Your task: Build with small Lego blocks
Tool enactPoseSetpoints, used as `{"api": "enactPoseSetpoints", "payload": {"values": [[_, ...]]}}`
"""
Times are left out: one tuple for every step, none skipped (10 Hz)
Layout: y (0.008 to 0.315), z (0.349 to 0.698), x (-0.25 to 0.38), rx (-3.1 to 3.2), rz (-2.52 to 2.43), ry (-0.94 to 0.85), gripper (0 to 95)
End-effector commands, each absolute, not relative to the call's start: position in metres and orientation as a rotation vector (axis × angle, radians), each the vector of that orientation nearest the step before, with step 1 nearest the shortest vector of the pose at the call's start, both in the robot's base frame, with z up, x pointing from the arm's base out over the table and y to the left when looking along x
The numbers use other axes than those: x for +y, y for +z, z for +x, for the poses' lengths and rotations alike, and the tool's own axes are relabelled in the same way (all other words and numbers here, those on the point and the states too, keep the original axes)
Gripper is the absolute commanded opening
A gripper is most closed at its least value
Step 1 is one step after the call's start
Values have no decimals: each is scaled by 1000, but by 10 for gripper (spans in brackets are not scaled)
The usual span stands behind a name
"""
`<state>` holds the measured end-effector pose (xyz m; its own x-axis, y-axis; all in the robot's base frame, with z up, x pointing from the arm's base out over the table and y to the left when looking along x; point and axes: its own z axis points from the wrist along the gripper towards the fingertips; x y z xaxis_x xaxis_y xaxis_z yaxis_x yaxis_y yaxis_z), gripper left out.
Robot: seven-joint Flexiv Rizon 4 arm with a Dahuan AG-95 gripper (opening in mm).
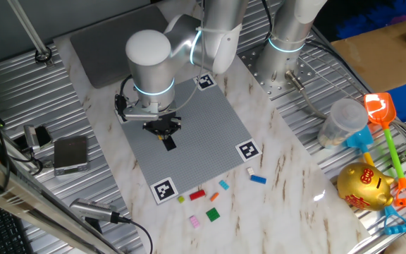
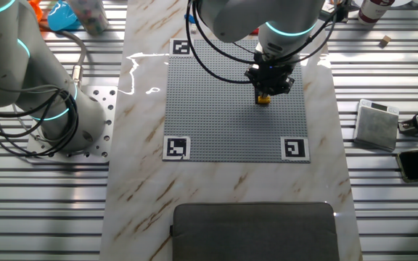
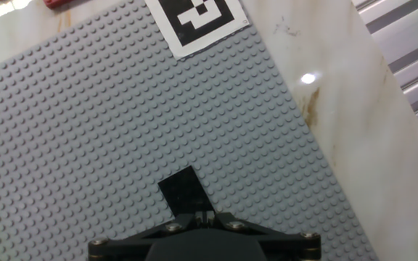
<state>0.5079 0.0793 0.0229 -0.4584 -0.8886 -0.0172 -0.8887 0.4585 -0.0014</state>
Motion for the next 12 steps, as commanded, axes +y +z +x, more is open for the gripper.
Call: {"api": "enactPoseSetpoints", "payload": {"values": [[20, 508, 79, 2670, -1626, 12, 0], [19, 508, 79, 2669, -1627, 14, 0], [19, 507, 78, 2667, -1626, 16, 0], [18, 507, 78, 2661, -1628, 12, 0], [17, 507, 78, 2657, -1629, 10, 0], [16, 508, 77, 2651, -1632, 10, 0], [15, 508, 77, 2649, -1632, 12, 0], [14, 508, 76, 2646, -1637, 11, 0], [11, 508, 75, 2643, -1642, 11, 0], [8, 508, 74, 2642, -1640, 16, 0], [8, 508, 74, 2642, -1639, 17, 0], [7, 507, 74, 2640, -1638, 20, 0]]}}
